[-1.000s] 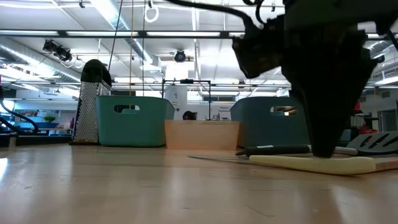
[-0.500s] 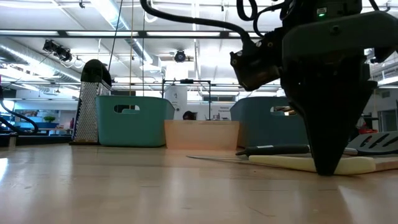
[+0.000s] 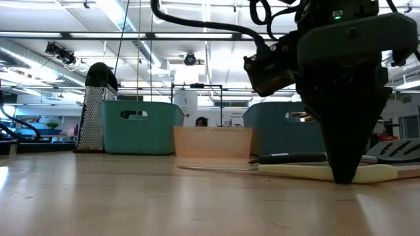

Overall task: Pick & Place Kitchen Items
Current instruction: Put the light brown table knife into the orange bin

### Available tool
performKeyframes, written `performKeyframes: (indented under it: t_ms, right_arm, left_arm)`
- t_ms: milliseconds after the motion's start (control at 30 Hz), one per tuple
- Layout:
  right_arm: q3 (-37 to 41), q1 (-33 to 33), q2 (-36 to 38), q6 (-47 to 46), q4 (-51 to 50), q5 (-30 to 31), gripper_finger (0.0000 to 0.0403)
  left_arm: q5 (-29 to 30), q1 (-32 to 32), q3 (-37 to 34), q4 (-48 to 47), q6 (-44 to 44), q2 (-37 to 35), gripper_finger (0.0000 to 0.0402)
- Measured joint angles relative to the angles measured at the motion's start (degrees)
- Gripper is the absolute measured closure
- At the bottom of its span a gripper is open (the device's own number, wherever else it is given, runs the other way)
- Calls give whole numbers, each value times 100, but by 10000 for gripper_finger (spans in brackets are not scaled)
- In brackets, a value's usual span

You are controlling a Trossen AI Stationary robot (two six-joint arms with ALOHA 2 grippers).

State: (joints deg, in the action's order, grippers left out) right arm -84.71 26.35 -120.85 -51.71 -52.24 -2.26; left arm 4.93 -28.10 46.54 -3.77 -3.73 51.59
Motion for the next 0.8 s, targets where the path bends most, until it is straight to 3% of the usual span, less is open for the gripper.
performKeyframes:
  t_ms: [200,800]
  right_arm:
    - [24,-22,439,31,-78,159,325]
    - [13,-402,2217,163,-582,1487,325]
  left_arm:
    - [0,1,0,0,2,0,383]
    - [-1,2,0,-2,0,0,383]
